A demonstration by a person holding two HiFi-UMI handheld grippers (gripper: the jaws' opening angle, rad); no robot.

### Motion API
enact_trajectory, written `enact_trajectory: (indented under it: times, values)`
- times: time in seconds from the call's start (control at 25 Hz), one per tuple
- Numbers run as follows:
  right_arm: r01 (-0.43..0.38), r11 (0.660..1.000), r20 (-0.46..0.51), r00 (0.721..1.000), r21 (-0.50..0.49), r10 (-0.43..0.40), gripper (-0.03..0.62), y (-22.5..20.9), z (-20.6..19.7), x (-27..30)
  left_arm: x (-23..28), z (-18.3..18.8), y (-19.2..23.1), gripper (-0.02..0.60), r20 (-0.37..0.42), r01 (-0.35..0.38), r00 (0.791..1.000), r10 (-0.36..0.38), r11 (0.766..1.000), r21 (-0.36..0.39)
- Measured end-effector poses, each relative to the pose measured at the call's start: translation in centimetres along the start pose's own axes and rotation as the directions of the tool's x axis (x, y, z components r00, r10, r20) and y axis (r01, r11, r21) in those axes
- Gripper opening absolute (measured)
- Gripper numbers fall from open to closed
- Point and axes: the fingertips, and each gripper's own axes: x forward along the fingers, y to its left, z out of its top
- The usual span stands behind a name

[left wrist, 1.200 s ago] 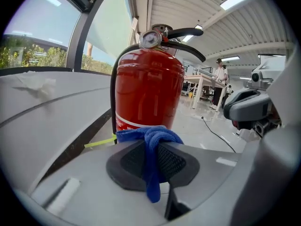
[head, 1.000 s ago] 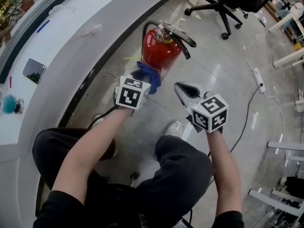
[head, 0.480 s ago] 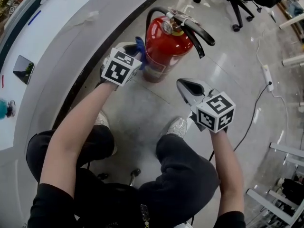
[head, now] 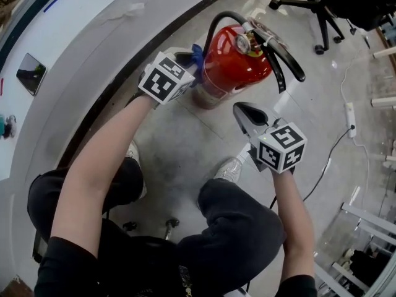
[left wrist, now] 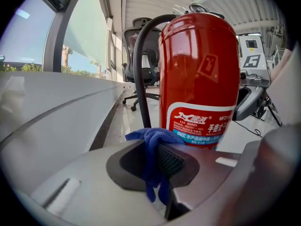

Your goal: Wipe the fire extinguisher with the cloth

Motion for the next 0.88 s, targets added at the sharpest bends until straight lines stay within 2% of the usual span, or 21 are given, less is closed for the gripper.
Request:
enact_trajectory:
  times: [0.2, 0.28, 0.4, 0.56, 0.72, 0.88]
  values:
    - [-0.005, 1.0, -0.004, 1.0, -0.003, 0.005, 0.003, 0.6, 0.0, 0.6, -1.6, -2.3, -3.2, 0.049, -0.03, 0.021, 0.999, -0.022, 0.999, -0.025]
    - [-0.002, 1.0, 0.016, 1.0, 0.005, 0.002, 0.003, 1.1, 0.2, 0.1, -2.1, -2.9, -4.3, 0.049, -0.043, 0.004, 0.999, -0.006, 0.999, -0.045]
    - [0.011, 1.0, 0.041, 0.999, 0.021, -0.012, 0.003, 1.8, 0.0, -1.2, -2.3, -3.7, -5.3, 0.049, -0.071, -0.047, 0.997, 0.038, 0.992, -0.118]
    - [0.042, 0.997, 0.081, 0.996, 0.058, -0.047, 0.003, 2.2, -0.5, -3.1, -2.2, -4.3, -7.8, 0.051, -0.108, -0.061, 0.993, 0.043, 0.983, -0.172]
    - [0.063, 0.993, 0.114, 0.991, 0.096, -0.074, 0.003, 2.7, -1.6, -4.7, -2.1, -4.2, -9.4, 0.051, -0.109, -0.079, 0.993, 0.054, 0.966, -0.245]
    - [0.091, 0.983, 0.127, 0.986, 0.161, -0.112, 0.003, 2.4, -3.4, -6.5, -1.5, -3.8, -11.9, 0.051, -0.11, -0.029, 0.994, 0.006, 0.976, -0.215]
